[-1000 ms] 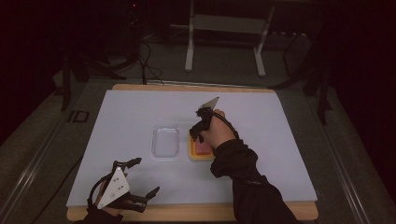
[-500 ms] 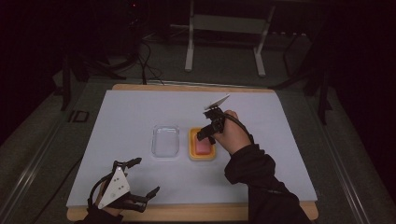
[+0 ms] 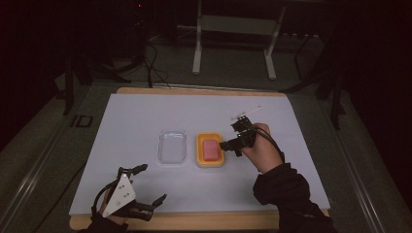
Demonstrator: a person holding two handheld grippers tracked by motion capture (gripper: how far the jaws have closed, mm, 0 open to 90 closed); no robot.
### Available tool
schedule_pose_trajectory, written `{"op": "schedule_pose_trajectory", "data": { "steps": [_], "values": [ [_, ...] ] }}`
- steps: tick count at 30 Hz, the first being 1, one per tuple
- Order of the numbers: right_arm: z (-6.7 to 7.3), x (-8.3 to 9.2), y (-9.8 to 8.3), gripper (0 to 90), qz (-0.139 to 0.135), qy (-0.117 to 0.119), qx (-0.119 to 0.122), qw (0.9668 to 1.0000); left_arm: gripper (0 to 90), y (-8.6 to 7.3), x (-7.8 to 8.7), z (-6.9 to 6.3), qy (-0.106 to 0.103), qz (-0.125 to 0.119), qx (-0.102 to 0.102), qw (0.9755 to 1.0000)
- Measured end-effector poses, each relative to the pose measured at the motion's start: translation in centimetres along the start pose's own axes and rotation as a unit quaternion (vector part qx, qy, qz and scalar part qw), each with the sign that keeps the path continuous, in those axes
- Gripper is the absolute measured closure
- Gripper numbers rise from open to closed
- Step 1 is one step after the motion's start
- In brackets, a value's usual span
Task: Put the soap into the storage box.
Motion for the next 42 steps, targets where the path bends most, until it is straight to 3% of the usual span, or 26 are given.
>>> {"op": "schedule_pose_trajectory", "data": {
  "steps": [7, 24, 33, 38, 42],
  "values": [
    [-1.4, 0.5, -2.0, 19.8, -0.014, -0.005, 0.000, 0.9999, 0.6, 0.0, 0.0, -0.1, 0.002, 0.001, -0.001, 1.0000],
    [-5.3, 0.9, -8.6, 19.4, -0.045, 0.004, -0.054, 0.9975, 0.6, 0.0, -0.1, -0.1, 0.002, 0.003, -0.002, 1.0000],
    [-6.2, 0.1, -11.7, 19.1, -0.052, 0.011, -0.074, 0.9958, 0.6, 0.0, -0.1, -0.1, 0.003, 0.005, -0.003, 1.0000],
    [-6.6, -0.5, -13.3, 18.5, -0.053, 0.003, -0.083, 0.9951, 0.6, 0.0, -0.1, -0.1, 0.002, 0.003, -0.002, 1.0000],
    [-6.8, -0.5, -14.3, 18.5, -0.083, 0.006, -0.084, 0.9930, 0.6, 0.0, -0.1, -0.1, 0.001, 0.002, -0.002, 1.0000]
  ]
}}
Point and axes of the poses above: each handheld gripper's, and its own axes: x roughly backward along the jaws, y roughly out of its top, z roughly to its left, the point moved 2 cm from there along -x, roughly forward along the jaws, and after that the axes turned 11 degrees about z, right-handed, at the moved point
